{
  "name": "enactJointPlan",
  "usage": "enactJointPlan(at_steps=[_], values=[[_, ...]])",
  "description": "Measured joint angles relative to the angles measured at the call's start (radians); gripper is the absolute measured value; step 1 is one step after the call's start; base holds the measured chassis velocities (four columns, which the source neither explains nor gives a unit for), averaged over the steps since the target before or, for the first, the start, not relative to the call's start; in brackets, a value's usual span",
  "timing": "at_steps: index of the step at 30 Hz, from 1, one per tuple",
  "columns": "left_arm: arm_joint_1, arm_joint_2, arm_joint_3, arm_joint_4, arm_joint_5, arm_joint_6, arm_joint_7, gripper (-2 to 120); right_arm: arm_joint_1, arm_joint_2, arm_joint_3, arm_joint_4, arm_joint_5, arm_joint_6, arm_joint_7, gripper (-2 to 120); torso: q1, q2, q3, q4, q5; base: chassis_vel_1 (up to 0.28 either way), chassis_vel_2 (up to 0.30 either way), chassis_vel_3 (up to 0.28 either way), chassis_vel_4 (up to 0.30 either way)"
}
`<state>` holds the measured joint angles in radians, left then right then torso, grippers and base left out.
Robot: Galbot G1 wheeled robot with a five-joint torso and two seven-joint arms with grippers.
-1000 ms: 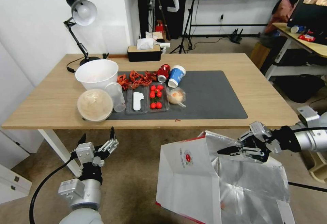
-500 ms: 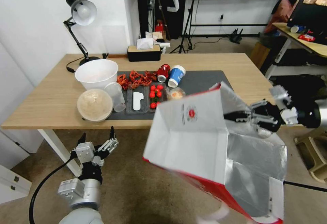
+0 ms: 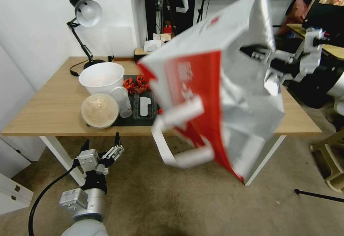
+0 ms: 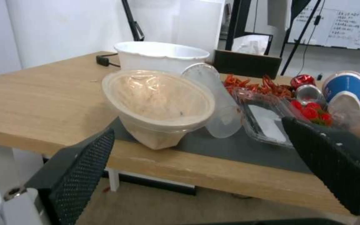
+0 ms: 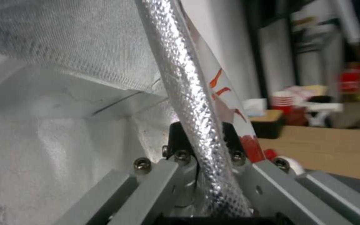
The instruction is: Pick up the food delivery bag from the floor and place it on the table.
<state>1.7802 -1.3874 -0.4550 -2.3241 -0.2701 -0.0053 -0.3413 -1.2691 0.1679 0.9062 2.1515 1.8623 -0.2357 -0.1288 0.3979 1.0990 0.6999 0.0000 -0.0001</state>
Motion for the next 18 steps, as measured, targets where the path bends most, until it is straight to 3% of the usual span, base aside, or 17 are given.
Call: enactJointPlan(at_steps=[1, 2, 4, 7, 16, 18], values=[[0.0, 0.0, 0.0, 0.0, 0.0, 0.0, 0.0, 100, 0.0, 0.0, 0.0, 0.0, 0.0, 0.0, 0.0, 0, 0.0, 0.0, 0.0, 0.0, 0.0, 0.0, 0.0, 0.0, 0.0], [0.0, 0.0, 0.001, 0.0, 0.001, -0.001, 0.0, 100, 0.024, 0.001, -0.009, 0.007, 0.037, 0.016, 0.105, 0, 0.0, 0.0, 0.0, 0.0, 0.0, 0.0, 0.0, 0.0, 0.0], [0.0, 0.0, 0.001, 0.001, 0.001, -0.001, 0.0, 100, 0.032, 0.001, -0.012, 0.008, 0.051, 0.022, 0.143, 0, 0.0, 0.0, 0.0, 0.0, 0.0, 0.0, 0.0, 0.0, 0.0], [0.0, 0.0, 0.005, 0.006, 0.006, -0.002, -0.001, 100, 0.076, 0.019, -0.027, -0.002, 0.114, 0.035, 0.312, 0, 0.0, 0.0, 0.0, -0.0001, 0.0001, 0.0, 0.0, 0.0, 0.0], [-0.002, 0.006, 0.003, 0.017, 0.009, -0.003, -0.001, 100, 0.167, 0.073, -0.081, -0.08, 0.229, 0.019, 0.564, 0, 0.0, -0.001, 0.0, -0.0001, 0.0001, 0.0, 0.0, 0.0, 0.0], [-0.002, 0.006, 0.003, 0.018, 0.01, -0.003, -0.001, 100, 0.175, 0.078, -0.088, -0.087, 0.238, 0.014, 0.58, 0, 0.0, 0.0, 0.0, -0.0001, -0.0001, 0.0, 0.0, 0.0, 0.0]])
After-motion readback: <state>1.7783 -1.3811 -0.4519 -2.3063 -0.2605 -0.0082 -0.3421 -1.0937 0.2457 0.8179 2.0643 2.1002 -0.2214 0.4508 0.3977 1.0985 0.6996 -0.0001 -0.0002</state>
